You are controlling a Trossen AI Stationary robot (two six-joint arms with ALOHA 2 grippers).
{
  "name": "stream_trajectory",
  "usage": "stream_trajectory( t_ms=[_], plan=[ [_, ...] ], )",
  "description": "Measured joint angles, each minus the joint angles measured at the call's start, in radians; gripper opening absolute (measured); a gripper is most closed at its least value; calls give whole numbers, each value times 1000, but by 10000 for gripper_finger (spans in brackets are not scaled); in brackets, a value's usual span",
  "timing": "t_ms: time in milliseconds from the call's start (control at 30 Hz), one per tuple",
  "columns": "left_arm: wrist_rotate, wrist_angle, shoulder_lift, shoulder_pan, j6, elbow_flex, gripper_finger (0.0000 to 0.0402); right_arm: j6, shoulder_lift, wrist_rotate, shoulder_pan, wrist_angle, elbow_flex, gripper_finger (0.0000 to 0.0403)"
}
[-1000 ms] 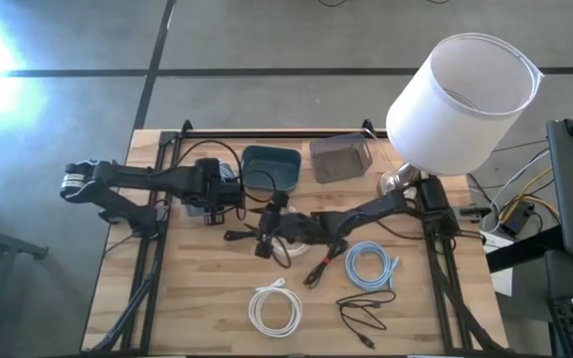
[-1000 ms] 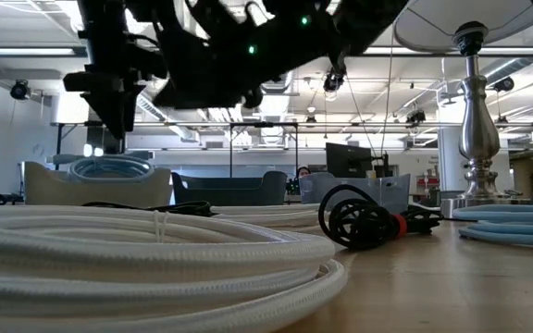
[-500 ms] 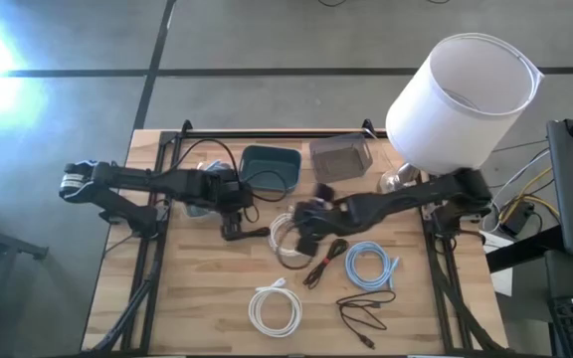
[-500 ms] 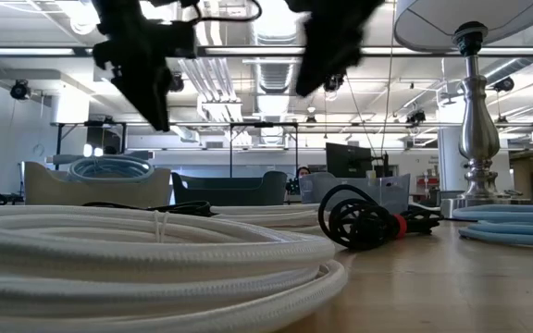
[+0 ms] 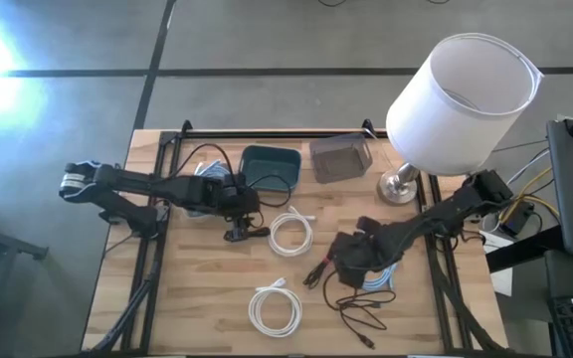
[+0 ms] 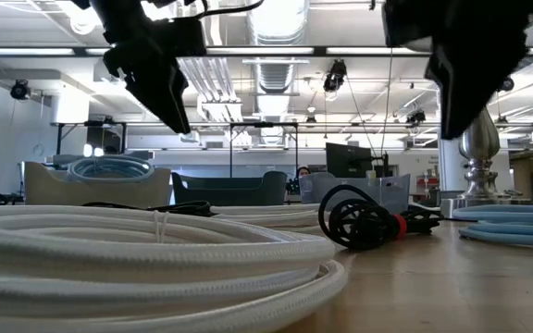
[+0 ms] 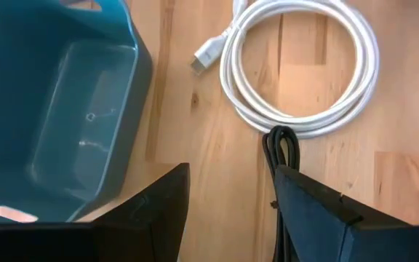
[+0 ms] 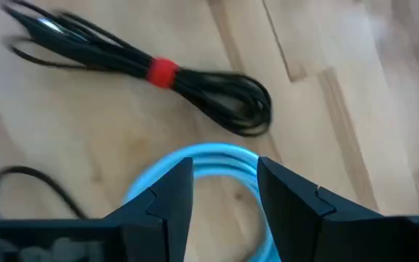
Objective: Pick & Place USB Port
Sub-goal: Put the light blue HDMI cable into the white bin
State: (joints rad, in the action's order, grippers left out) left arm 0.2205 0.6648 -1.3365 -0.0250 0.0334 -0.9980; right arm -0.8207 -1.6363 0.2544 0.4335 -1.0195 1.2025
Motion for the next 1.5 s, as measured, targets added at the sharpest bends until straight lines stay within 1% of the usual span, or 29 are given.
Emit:
stream_trajectory(
  t_ms=[167, 400, 633, 767, 900, 1067, 1200, 1333, 1400, 1500],
  plan=[
    [0, -21, 0, -1, 2, 22, 206, -3, 3, -48, -18, -6, -87, 164],
    [0, -21, 0, -1, -3, 44, 206, 16, 5, -148, -26, -18, -225, 174],
    [0, -29, 0, -1, -4, 51, 206, 0, 5, -166, -26, -9, -317, 176],
    [0, -29, 0, -1, -4, 53, 206, -35, 6, -210, -28, 71, -366, 176],
    [0, -29, 0, -1, -4, 53, 206, -65, 15, -222, -29, 166, -426, 176],
    [0, -42, 0, -1, -4, 53, 206, -81, 17, -214, -28, 170, -434, 176],
    [1, -72, 0, -1, -4, 53, 206, -52, 18, -210, -28, 170, -426, 175],
    [0, -138, 0, -1, 15, 53, 206, -40, 17, -208, -28, 172, -424, 159],
    [0, -182, 0, -1, 36, 53, 206, -39, 16, -209, -27, 177, -424, 139],
    [-17, -256, 0, -1, 54, 54, 206, -52, 15, -211, -27, 185, -423, 99]
  ],
)
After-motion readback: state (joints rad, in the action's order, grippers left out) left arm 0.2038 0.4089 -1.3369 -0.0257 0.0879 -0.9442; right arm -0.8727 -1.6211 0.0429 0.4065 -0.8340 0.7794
